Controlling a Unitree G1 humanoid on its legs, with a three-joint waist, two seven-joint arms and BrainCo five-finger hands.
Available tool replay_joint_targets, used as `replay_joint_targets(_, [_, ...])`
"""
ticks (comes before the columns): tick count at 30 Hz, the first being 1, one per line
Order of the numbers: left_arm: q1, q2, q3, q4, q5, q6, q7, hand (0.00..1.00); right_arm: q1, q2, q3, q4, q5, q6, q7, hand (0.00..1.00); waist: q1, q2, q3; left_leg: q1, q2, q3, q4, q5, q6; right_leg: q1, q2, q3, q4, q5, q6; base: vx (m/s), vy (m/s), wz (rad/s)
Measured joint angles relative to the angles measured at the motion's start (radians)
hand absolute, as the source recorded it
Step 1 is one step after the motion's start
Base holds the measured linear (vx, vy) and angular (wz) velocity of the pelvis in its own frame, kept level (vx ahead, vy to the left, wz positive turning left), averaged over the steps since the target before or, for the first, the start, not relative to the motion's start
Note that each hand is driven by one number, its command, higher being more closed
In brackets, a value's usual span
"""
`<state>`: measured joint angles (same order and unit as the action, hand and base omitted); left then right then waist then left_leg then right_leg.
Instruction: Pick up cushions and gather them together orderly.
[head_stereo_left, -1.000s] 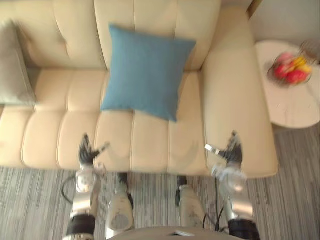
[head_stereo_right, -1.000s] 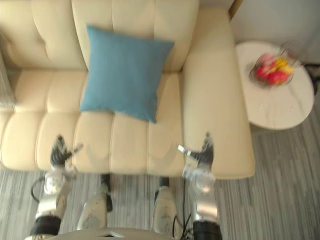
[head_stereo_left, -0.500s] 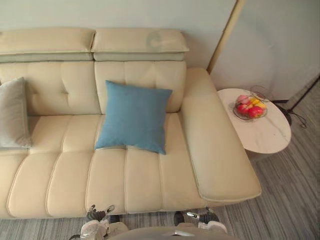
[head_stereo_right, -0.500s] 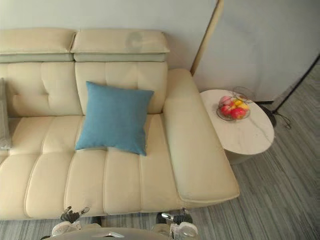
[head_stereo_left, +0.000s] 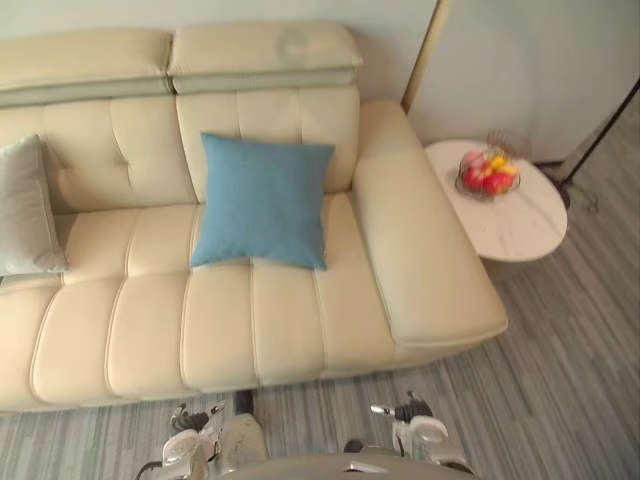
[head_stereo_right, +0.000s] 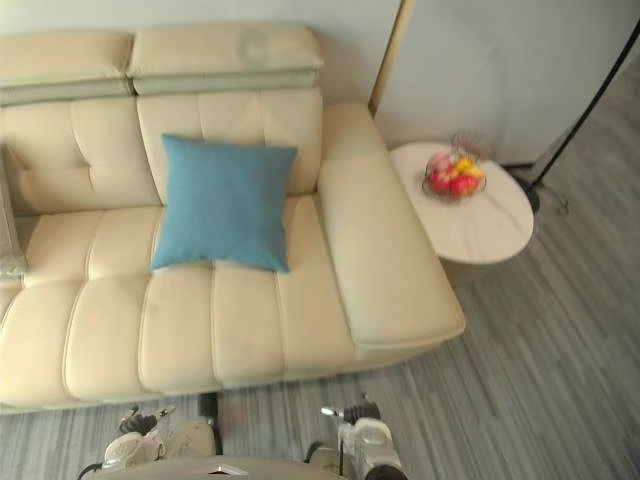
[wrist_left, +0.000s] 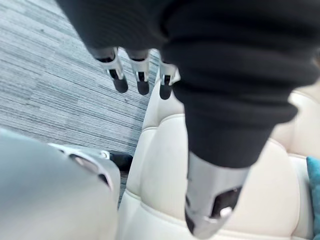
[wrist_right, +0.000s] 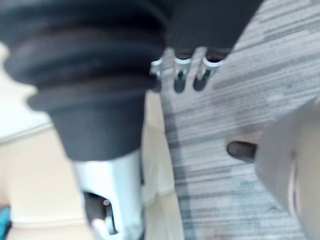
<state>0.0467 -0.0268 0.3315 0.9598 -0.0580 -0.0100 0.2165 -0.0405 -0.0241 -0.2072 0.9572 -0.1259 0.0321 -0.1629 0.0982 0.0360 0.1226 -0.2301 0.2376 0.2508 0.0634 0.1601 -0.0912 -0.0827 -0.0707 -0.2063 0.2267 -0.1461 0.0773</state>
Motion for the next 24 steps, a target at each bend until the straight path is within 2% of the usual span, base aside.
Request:
replay_joint_targets(1, [0.004,-0.012,-0.002,-0.006,-0.001,-0.001,0.001,0.0,0.004,0.006,0.0,0.0,0.0,0.001,0.0,0.0,0.0,0.005,0.002,0.017,-0.001,0.003,-0.012,-0.001,-0.005,0.002,-0.001,-0.001,0.008,0.0,0.0,-0.22,0.01,0.12])
replay_joint_targets(2, [0.006,-0.014,-0.013,-0.009,-0.001,-0.002,0.0,0.0,0.017,0.009,-0.002,-0.002,0.001,0.004,-0.001,0.0,-0.001,0.002,0.0,0.026,-0.006,0.019,-0.014,-0.038,-0.012,0.005,-0.014,-0.008,0.014,-0.006,-0.011,-0.2,0.038,0.15])
replay_joint_targets(3, [0.006,-0.013,-0.02,-0.012,0.0,-0.002,0.0,0.0,0.026,0.011,-0.005,-0.011,0.001,0.006,-0.003,0.0,-0.005,-0.014,-0.002,0.024,-0.012,0.036,-0.004,-0.073,-0.011,0.003,-0.037,-0.008,0.007,-0.001,-0.02,-0.13,0.048,0.06])
replay_joint_targets(4, [0.005,-0.012,-0.018,-0.03,0.001,-0.003,-0.002,0.0,0.039,0.019,-0.011,-0.018,0.002,0.005,-0.012,0.0,-0.01,-0.032,0.004,0.011,-0.02,0.042,0.067,-0.095,0.016,-0.004,-0.061,-0.004,0.006,0.007,-0.019,-0.11,0.123,-0.22])
replay_joint_targets(5, [0.01,-0.014,-0.013,-0.034,0.002,-0.007,-0.002,0.0,0.041,0.013,-0.028,-0.035,0.002,0.006,-0.023,0.0,-0.014,-0.031,0.002,0.008,-0.04,0.022,0.235,-0.149,0.032,-0.01,-0.086,0.015,0.007,0.02,-0.005,-0.09,0.13,-0.32])
replay_joint_targets(6, [0.017,-0.017,-0.011,-0.035,0.003,-0.007,-0.003,0.0,0.048,0.012,-0.032,-0.042,0.002,0.005,-0.024,0.0,-0.02,-0.029,0.002,0.014,-0.047,0.014,0.275,-0.195,0.032,-0.013,-0.088,0.029,0.008,0.023,-0.001,-0.1,0.157,-0.55])
replay_joint_targets(7, [0.027,-0.026,-0.006,-0.035,0.003,-0.009,-0.005,0.0,0.061,0.01,-0.033,-0.043,0.002,0.005,-0.024,0.0,-0.022,-0.02,0.0,0.035,-0.055,-0.014,0.302,-0.271,0.016,-0.023,-0.082,0.055,0.009,0.033,0.011,-0.07,0.165,-0.6])
replay_joint_targets(8, [0.028,-0.034,0.007,-0.033,0.003,-0.008,-0.008,0.0,0.068,0.017,-0.038,-0.039,0.002,0.006,-0.023,0.0,-0.023,-0.019,0.005,0.039,-0.057,-0.023,0.313,-0.315,-0.003,-0.029,-0.074,0.09,0.01,0.038,0.012,-0.09,0.195,-0.81])
replay_joint_targets(10, [0.032,-0.021,0.017,-0.034,0.004,-0.009,-0.013,0.0,0.072,0.024,-0.052,-0.037,0.002,0.008,-0.022,0.0,-0.026,-0.03,-0.004,0.057,-0.082,0.004,0.298,-0.343,0.001,-0.033,-0.083,0.144,-0.023,0.067,0.021,-0.07,0.192,-0.66])
replay_joint_targets(12, [0.037,-0.006,0.018,-0.035,0.004,-0.009,-0.014,0.0,0.084,0.043,-0.059,-0.038,0.001,0.009,-0.021,0.0,-0.039,-0.063,-0.025,0.076,-0.111,0.024,0.264,-0.348,0.008,-0.033,-0.096,0.177,-0.07,0.106,0.003,0.0,0.159,-0.56])
replay_joint_targets(13, [0.038,0.001,0.017,-0.031,0.017,-0.008,-0.017,0.0,0.085,0.052,-0.074,-0.039,0.002,0.007,-0.021,0.0,-0.05,-0.07,-0.032,0.078,-0.118,0.03,0.262,-0.352,0.015,-0.033,-0.097,0.192,-0.085,0.126,0.003,0.02,0.139,-0.48])
replay_joint_targets(17, [0.022,0.008,0.011,-0.002,0.045,0.001,-0.029,0.0,0.09,0.053,-0.09,-0.038,0.006,0.008,-0.02,0.0,-0.063,-0.069,-0.035,0.105,-0.123,0.081,0.25,-0.368,0.017,-0.045,-0.086,0.234,-0.113,0.175,0.009,0.04,0.077,-0.54])
replay_joint_targets(20, [0.011,0.005,0.008,0.012,0.056,0.008,-0.028,0.0,0.068,0.054,-0.085,-0.038,0.013,0.007,-0.02,0.0,-0.059,-0.059,-0.038,0.128,-0.085,0.184,0.25,-0.37,0.01,-0.105,-0.037,0.245,-0.115,0.235,0.001,0.09,0.042,-1.38])
replay_joint_targets(21, [0.008,0.003,-0.001,0.018,0.062,0.01,-0.027,0.0,0.052,0.05,-0.078,-0.037,0.014,0.006,-0.021,0.0,-0.057,-0.05,-0.037,0.129,-0.062,0.232,0.25,-0.356,0.032,-0.144,-0.012,0.167,-0.132,0.294,-0.052,0.06,-0.003,-1.65])
replay_joint_targets(22, [0.004,0.001,-0.003,0.018,0.062,0.01,-0.028,0.0,0.046,0.049,-0.077,-0.036,0.015,0.006,-0.021,0.0,-0.055,-0.044,-0.034,0.131,-0.053,0.248,0.249,-0.351,0.039,-0.157,-0.005,0.115,-0.143,0.318,-0.079,0.05,-0.072,-1.83])
replay_joint_targets(23, [-0.004,-0.003,-0.01,0.019,0.062,0.011,-0.027,0.0,0.034,0.044,-0.073,-0.035,0.015,0.006,-0.02,0.0,-0.052,-0.029,-0.024,0.148,-0.034,0.294,0.234,-0.347,0.045,-0.172,-0.016,-0.04,-0.13,0.291,-0.127,0.03,-0.098,-1.36])
replay_joint_targets(24, [-0.006,-0.004,-0.019,0.018,0.063,0.012,-0.027,0.0,0.028,0.037,-0.076,-0.034,0.015,0.007,-0.021,0.0,-0.054,-0.027,-0.021,0.173,-0.037,0.339,0.218,-0.347,0.045,-0.18,-0.038,-0.175,-0.075,0.219,-0.167,0.03,-0.131,-1.55])
